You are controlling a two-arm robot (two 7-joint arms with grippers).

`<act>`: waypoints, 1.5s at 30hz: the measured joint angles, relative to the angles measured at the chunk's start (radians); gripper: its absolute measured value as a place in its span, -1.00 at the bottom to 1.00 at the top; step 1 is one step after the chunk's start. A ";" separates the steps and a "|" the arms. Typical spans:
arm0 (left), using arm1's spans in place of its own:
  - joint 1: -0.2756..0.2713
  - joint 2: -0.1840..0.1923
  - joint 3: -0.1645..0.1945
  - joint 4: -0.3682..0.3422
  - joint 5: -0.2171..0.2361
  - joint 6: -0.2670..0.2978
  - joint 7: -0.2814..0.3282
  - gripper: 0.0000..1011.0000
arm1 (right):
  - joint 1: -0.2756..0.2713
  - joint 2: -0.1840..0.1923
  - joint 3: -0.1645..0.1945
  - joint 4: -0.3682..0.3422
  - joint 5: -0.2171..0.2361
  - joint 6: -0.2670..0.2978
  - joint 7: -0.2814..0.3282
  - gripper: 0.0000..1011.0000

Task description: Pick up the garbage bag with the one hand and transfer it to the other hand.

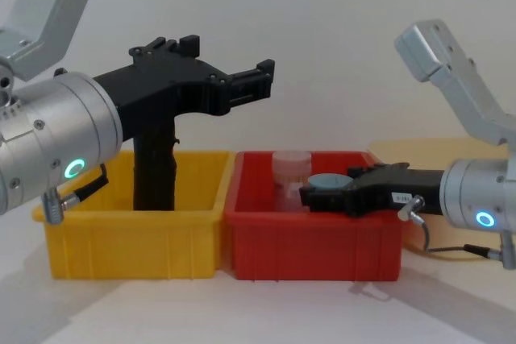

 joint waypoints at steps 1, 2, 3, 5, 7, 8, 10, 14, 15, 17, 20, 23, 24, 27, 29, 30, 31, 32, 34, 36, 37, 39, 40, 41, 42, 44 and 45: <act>0.000 0.000 0.000 0.000 0.000 0.000 0.000 0.98 | 0.001 0.000 0.000 0.000 -0.001 0.003 -0.001 0.84; 0.000 0.000 0.000 0.000 0.000 0.000 0.000 0.98 | 0.001 -0.001 0.000 0.000 -0.002 0.005 -0.003 0.82; 0.000 0.000 0.000 0.000 0.000 0.000 0.000 0.98 | 0.002 -0.002 0.000 0.000 -0.004 0.010 -0.005 0.73; 0.000 0.000 0.000 0.000 0.000 0.000 0.000 0.98 | 0.002 -0.004 0.002 0.001 -0.005 0.014 -0.008 0.67; 0.000 0.000 0.000 0.000 0.000 0.000 0.000 0.98 | 0.002 -0.006 0.004 0.001 -0.006 0.019 -0.012 0.53; 0.000 0.000 0.000 0.000 0.000 0.000 0.000 0.98 | 0.002 -0.006 0.005 0.000 -0.006 0.022 -0.013 0.49; 0.000 0.000 0.000 0.000 0.000 0.000 0.000 0.98 | 0.002 -0.008 0.009 -0.001 -0.006 0.027 -0.015 0.42; 0.000 0.000 0.000 0.000 0.000 0.000 0.000 0.98 | -0.001 -0.012 0.017 -0.010 0.000 0.036 -0.019 0.32; 0.000 0.000 0.000 0.000 0.000 0.000 0.000 0.98 | -0.002 -0.013 0.019 -0.013 0.003 0.037 -0.019 0.32; 0.000 0.000 0.000 0.000 0.000 0.000 0.000 0.98 | -0.004 -0.014 0.025 -0.020 0.010 0.040 -0.020 0.32; 0.000 0.000 0.000 0.000 0.000 0.000 0.000 0.98 | -0.009 -0.017 0.038 -0.035 0.027 0.045 -0.020 0.32; 0.000 0.000 0.000 0.000 0.000 0.000 0.000 0.98 | -0.015 -0.021 0.058 -0.061 0.051 0.049 -0.020 0.32; 0.000 0.000 0.000 0.000 0.000 0.000 0.000 0.98 | -0.016 -0.021 0.062 -0.066 0.058 0.050 -0.020 0.32; 0.000 0.000 0.000 0.000 0.000 0.000 0.000 0.98 | -0.020 -0.024 0.083 -0.091 0.082 0.052 -0.020 0.32; 0.000 0.000 0.000 0.000 0.000 0.000 0.000 0.98 | -0.023 -0.025 0.095 -0.104 0.094 0.052 -0.022 0.32; 0.000 0.000 0.000 0.000 0.000 0.000 0.000 0.98 | -0.025 -0.026 0.106 -0.115 0.107 0.052 -0.024 0.32; 0.000 0.000 0.000 0.000 0.000 0.000 0.000 0.98 | -0.026 -0.027 0.113 -0.122 0.112 0.052 -0.026 0.32; 0.000 0.000 0.000 0.000 0.000 0.000 0.000 0.98 | -0.027 -0.028 0.125 -0.133 0.123 0.051 -0.031 0.32; 0.000 0.000 0.000 0.000 0.000 0.000 0.000 0.98 | -0.029 -0.030 0.139 -0.145 0.135 0.049 -0.038 0.32; 0.000 0.000 0.000 0.000 0.000 0.000 0.000 0.98 | -0.031 -0.031 0.158 -0.160 0.147 0.045 -0.048 0.32; 0.000 0.000 0.000 0.000 0.000 0.000 0.000 0.98 | -0.032 -0.031 0.163 -0.164 0.151 0.043 -0.052 0.32; 0.000 0.000 0.000 0.000 0.000 0.000 0.000 0.98 | -0.034 -0.031 0.181 -0.177 0.161 0.037 -0.066 0.32; 0.000 0.000 0.000 0.000 0.000 0.000 0.000 0.98 | -0.034 -0.031 0.187 -0.180 0.163 0.035 -0.071 0.32; 0.000 0.000 0.000 0.000 0.000 0.000 0.000 0.98 | -0.034 -0.031 0.192 -0.183 0.165 0.033 -0.076 0.32; 0.000 0.000 0.000 0.000 0.000 0.000 0.000 0.98 | -0.034 -0.031 0.203 -0.189 0.168 0.028 -0.087 0.32; 0.000 0.000 0.000 0.000 0.000 0.000 0.000 0.98 | -0.035 -0.030 0.212 -0.192 0.170 0.024 -0.098 0.32; 0.000 0.000 0.000 0.000 0.000 0.000 0.000 0.98 | -0.035 -0.028 0.222 -0.196 0.170 0.020 -0.109 0.32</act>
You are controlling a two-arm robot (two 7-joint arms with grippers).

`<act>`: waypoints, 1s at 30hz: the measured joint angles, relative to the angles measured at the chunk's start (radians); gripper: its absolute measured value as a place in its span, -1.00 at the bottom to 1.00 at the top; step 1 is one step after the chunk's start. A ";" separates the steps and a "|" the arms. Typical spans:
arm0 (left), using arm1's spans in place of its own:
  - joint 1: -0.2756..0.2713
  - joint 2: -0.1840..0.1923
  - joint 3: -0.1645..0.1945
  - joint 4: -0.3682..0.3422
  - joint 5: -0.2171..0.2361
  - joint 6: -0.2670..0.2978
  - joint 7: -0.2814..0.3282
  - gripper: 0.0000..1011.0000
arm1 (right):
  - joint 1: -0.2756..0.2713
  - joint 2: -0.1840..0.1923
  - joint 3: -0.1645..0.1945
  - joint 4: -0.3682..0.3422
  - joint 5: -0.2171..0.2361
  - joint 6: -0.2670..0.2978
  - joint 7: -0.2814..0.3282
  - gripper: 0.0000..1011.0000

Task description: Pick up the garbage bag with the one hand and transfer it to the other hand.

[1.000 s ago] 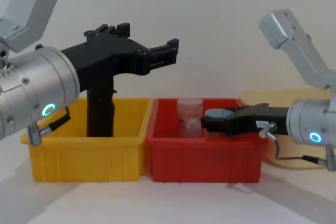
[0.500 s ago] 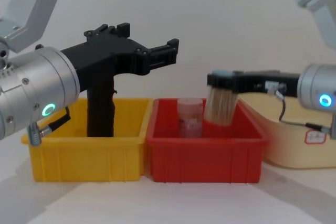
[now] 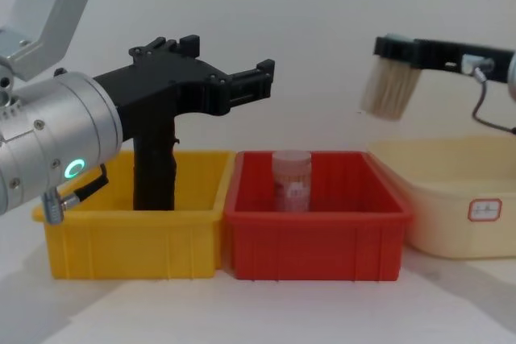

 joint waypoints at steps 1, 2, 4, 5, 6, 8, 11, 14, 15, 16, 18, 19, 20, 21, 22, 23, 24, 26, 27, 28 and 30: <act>0.000 0.000 0.000 0.000 0.000 0.000 0.000 0.98 | 0.000 0.001 0.004 -0.001 0.000 -0.002 -0.006 0.32; 0.000 0.000 0.000 0.000 0.000 0.000 0.000 0.98 | 0.000 0.002 0.008 -0.002 0.000 -0.004 -0.012 0.32; 0.000 0.000 0.000 0.000 0.000 0.000 0.000 0.98 | 0.001 0.005 0.020 -0.002 -0.003 -0.012 -0.033 0.32; 0.000 0.000 0.000 0.000 0.000 0.000 0.000 0.98 | 0.001 0.006 0.023 -0.002 -0.005 -0.013 -0.037 0.32; 0.000 0.000 0.000 0.000 0.000 0.000 0.000 0.98 | 0.002 0.009 0.028 0.000 -0.012 -0.018 -0.051 0.32; 0.000 0.000 0.000 0.000 0.000 0.000 0.000 0.98 | 0.003 0.012 0.032 0.004 -0.020 -0.022 -0.064 0.32; 0.000 0.000 0.000 0.000 0.000 0.000 0.000 0.98 | 0.006 0.020 0.039 0.020 -0.042 -0.029 -0.091 0.32; 0.000 0.000 0.000 0.000 0.000 0.000 0.000 0.98 | 0.009 0.026 0.042 0.038 -0.066 -0.032 -0.117 0.32; 0.000 0.000 0.000 0.000 0.000 0.000 0.000 0.98 | 0.010 0.028 0.042 0.046 -0.073 -0.032 -0.124 0.32; 0.000 0.000 0.000 0.000 0.000 0.000 0.000 0.98 | 0.012 0.032 0.042 0.058 -0.085 -0.032 -0.135 0.32; 0.000 0.000 0.000 0.000 0.000 0.000 0.000 0.98 | 0.014 0.036 0.041 0.074 -0.100 -0.032 -0.146 0.32; 0.000 0.000 0.000 0.000 0.000 0.000 0.000 0.98 | 0.015 0.037 0.040 0.081 -0.105 -0.031 -0.151 0.32; 0.000 0.000 0.000 0.000 0.000 0.000 0.000 0.98 | 0.017 0.040 0.038 0.097 -0.116 -0.030 -0.159 0.32; 0.000 0.000 0.000 0.000 0.000 0.000 0.000 0.98 | 0.018 0.042 0.037 0.104 -0.123 -0.028 -0.163 0.32; 0.000 0.000 0.000 0.000 0.000 0.000 0.000 0.98 | 0.020 0.043 0.036 0.111 -0.128 -0.027 -0.166 0.32; 0.000 0.000 0.000 0.000 0.000 0.000 0.000 0.98 | 0.021 0.046 0.034 0.125 -0.137 -0.025 -0.171 0.32; 0.000 0.000 0.000 0.000 0.000 0.000 0.000 0.98 | 0.022 0.047 0.032 0.133 -0.141 -0.023 -0.173 0.32; 0.000 0.000 0.000 0.000 0.000 0.000 0.000 0.98 | 0.024 0.049 0.029 0.145 -0.149 -0.021 -0.176 0.32; 0.000 0.000 0.000 0.000 0.000 0.000 0.000 0.98 | 0.025 0.052 0.027 0.158 -0.158 -0.019 -0.179 0.33; 0.000 0.000 0.000 0.000 0.000 0.000 0.000 0.98 | 0.025 0.052 0.026 0.162 -0.161 -0.018 -0.180 0.36; 0.000 0.000 0.000 0.000 0.000 0.000 0.000 0.98 | 0.026 0.055 0.023 0.175 -0.171 -0.017 -0.181 0.50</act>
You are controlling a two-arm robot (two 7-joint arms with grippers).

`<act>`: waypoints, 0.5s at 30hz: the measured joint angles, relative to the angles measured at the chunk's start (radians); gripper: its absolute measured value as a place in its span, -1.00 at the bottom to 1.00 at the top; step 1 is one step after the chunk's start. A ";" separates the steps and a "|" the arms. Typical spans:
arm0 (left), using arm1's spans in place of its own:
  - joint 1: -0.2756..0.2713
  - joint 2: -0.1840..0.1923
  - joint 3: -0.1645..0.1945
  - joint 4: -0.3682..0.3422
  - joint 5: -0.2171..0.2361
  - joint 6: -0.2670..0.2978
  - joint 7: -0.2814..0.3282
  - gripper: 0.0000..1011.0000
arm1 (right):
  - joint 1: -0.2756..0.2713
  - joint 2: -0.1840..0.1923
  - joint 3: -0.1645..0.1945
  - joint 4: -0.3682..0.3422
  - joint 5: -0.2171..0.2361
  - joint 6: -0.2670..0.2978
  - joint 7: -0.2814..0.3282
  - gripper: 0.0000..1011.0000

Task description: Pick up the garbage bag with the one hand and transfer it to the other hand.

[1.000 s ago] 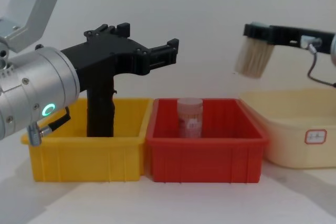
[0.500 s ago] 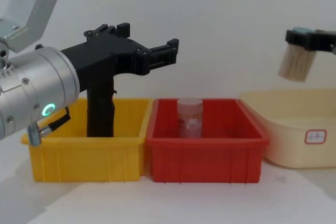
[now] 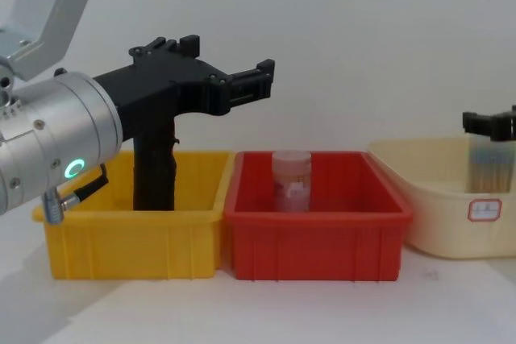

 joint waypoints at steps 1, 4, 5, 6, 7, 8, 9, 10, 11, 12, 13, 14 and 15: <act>0.000 0.000 0.000 0.000 0.000 0.000 0.000 0.98 | 0.000 0.001 -0.001 0.003 -0.004 0.000 0.000 0.54; 0.000 0.000 0.000 0.000 0.000 0.000 0.000 0.98 | 0.000 0.002 -0.003 0.015 -0.012 0.000 -0.001 0.72; 0.000 0.000 0.000 0.000 0.000 0.000 0.000 0.98 | -0.001 0.002 -0.003 0.017 -0.014 -0.001 -0.002 0.75; 0.000 0.000 0.000 0.000 0.000 0.000 0.000 0.98 | -0.002 0.002 -0.003 0.019 -0.014 -0.001 -0.002 0.77; 0.000 0.000 0.000 0.000 0.000 0.000 0.000 0.98 | -0.004 0.002 -0.002 0.022 -0.015 -0.004 -0.001 0.88; 0.000 0.000 0.000 0.000 0.000 0.000 0.000 0.98 | -0.005 0.001 -0.001 0.022 -0.015 -0.005 -0.001 0.90; 0.000 0.000 0.000 0.000 0.000 0.000 0.000 0.98 | -0.006 0.001 0.000 0.022 -0.015 -0.008 0.000 0.94; 0.000 0.000 0.000 0.000 0.000 0.000 0.000 0.98 | -0.009 0.000 0.003 0.023 -0.014 -0.011 0.002 0.98; 0.000 0.000 0.000 0.000 0.000 0.000 0.000 0.98 | -0.010 -0.001 0.004 0.022 -0.013 -0.013 0.003 0.98; 0.000 0.000 0.000 0.000 0.000 0.000 0.000 0.98 | -0.013 -0.002 0.008 0.021 -0.008 -0.018 0.009 0.98; 0.000 0.000 0.000 0.000 0.000 0.000 0.000 0.98 | -0.015 -0.003 0.011 0.018 -0.005 -0.019 0.011 0.98; 0.000 0.000 0.000 0.000 0.000 0.000 0.000 0.98 | -0.017 -0.004 0.014 0.015 0.000 -0.022 0.015 0.98; 0.000 0.000 0.000 0.000 0.000 0.000 0.000 0.98 | -0.022 -0.007 0.020 0.008 0.007 -0.026 0.022 0.98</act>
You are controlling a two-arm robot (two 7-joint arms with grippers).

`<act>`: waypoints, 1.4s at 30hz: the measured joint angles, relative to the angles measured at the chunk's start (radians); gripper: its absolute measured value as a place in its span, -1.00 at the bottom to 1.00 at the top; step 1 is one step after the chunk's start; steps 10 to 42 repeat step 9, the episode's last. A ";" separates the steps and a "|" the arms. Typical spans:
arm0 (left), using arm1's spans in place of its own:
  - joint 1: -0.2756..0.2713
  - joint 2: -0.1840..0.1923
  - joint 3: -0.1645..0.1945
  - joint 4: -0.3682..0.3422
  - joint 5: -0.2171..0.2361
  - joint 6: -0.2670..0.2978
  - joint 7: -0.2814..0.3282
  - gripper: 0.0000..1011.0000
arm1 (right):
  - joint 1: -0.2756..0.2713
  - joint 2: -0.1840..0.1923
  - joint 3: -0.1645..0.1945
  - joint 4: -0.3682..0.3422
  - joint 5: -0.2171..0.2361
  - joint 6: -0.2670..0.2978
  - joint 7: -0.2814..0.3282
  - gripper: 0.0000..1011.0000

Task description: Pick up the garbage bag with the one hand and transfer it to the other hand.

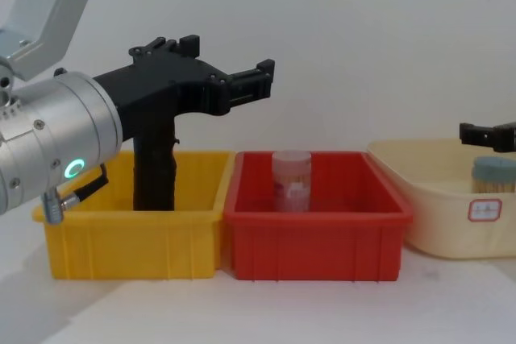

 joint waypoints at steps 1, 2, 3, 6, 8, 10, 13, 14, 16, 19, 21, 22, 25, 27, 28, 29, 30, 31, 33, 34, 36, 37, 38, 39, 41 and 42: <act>0.000 0.000 0.000 0.000 0.000 0.000 0.000 0.98 | -0.002 -0.001 0.003 -0.005 0.004 -0.001 0.004 0.98; 0.000 0.000 0.000 0.000 0.000 0.000 0.000 0.98 | -0.005 -0.002 0.006 -0.008 0.010 -0.004 0.007 0.98; 0.000 0.000 0.000 0.000 0.000 0.000 0.000 0.98 | -0.010 -0.005 0.012 -0.016 0.019 -0.007 0.015 0.98; 0.000 0.000 0.000 0.000 0.000 0.000 0.000 0.98 | -0.021 -0.010 0.025 -0.037 0.040 -0.013 0.031 0.98; 0.000 0.000 0.000 0.000 0.000 0.000 0.000 0.98 | -0.026 -0.013 0.031 -0.048 0.052 -0.016 0.040 0.98; 0.000 0.000 0.000 0.000 0.000 0.000 0.000 0.98 | -0.029 -0.014 0.033 -0.053 0.057 -0.017 0.043 0.98; 0.000 0.000 0.000 0.000 0.000 0.000 0.000 0.98 | -0.029 -0.014 0.033 -0.053 0.057 -0.017 0.043 0.98; 0.000 0.000 0.000 0.000 0.000 0.000 0.000 0.98 | -0.029 -0.014 0.033 -0.053 0.057 -0.017 0.043 0.98; 0.000 0.000 0.000 0.000 0.000 0.000 0.000 0.98 | -0.029 -0.014 0.033 -0.053 0.057 -0.017 0.043 0.98; 0.000 0.000 0.000 0.000 0.000 0.000 0.000 0.98 | -0.029 -0.014 0.033 -0.053 0.057 -0.017 0.043 0.98; 0.000 0.000 0.000 0.000 0.000 0.000 0.000 0.98 | -0.029 -0.014 0.033 -0.053 0.057 -0.017 0.043 0.98; 0.000 0.000 0.000 0.000 0.000 0.000 0.000 0.98 | -0.029 -0.014 0.033 -0.053 0.057 -0.017 0.043 0.98; 0.000 0.000 0.000 0.000 0.000 0.000 0.000 0.98 | -0.029 -0.014 0.033 -0.053 0.057 -0.017 0.043 0.98; 0.000 0.000 0.000 0.000 0.000 0.000 0.000 0.98 | -0.029 -0.014 0.033 -0.053 0.057 -0.017 0.043 0.98; 0.000 0.000 0.000 0.000 0.000 0.000 0.000 0.98 | -0.029 -0.014 0.033 -0.053 0.057 -0.017 0.043 0.98; 0.000 0.000 0.000 0.000 0.000 0.000 0.000 0.98 | -0.029 -0.014 0.033 -0.053 0.057 -0.017 0.043 0.98; 0.000 0.000 0.000 0.000 0.000 0.000 0.000 0.98 | -0.029 -0.014 0.033 -0.053 0.057 -0.017 0.043 0.98; 0.000 0.000 0.000 0.000 0.000 0.000 0.000 0.98 | -0.029 -0.014 0.033 -0.053 0.057 -0.017 0.043 0.98; 0.000 0.000 0.000 0.000 0.000 0.000 0.000 0.98 | -0.029 -0.014 0.033 -0.053 0.057 -0.017 0.043 0.98; 0.000 0.000 0.000 0.000 0.000 0.000 0.000 0.98 | -0.029 -0.014 0.033 -0.053 0.057 -0.017 0.043 0.98; 0.000 0.000 0.000 0.000 0.000 0.000 0.000 0.98 | -0.029 -0.014 0.033 -0.053 0.057 -0.017 0.043 0.98; 0.000 0.000 0.000 0.000 0.000 0.000 0.000 0.98 | -0.029 -0.014 0.033 -0.053 0.057 -0.017 0.043 0.98; 0.000 0.000 0.000 0.000 0.000 0.000 0.000 0.98 | -0.029 -0.014 0.033 -0.053 0.057 -0.017 0.043 0.98; 0.000 0.000 0.000 0.000 0.000 0.000 0.000 0.98 | -0.029 -0.014 0.033 -0.053 0.057 -0.017 0.043 0.98; 0.000 0.000 0.000 0.000 0.000 0.000 0.000 0.98 | -0.029 -0.014 0.033 -0.053 0.057 -0.017 0.043 0.98; 0.000 0.000 0.000 0.000 0.000 0.000 0.000 0.98 | -0.029 -0.014 0.033 -0.053 0.057 -0.017 0.043 0.98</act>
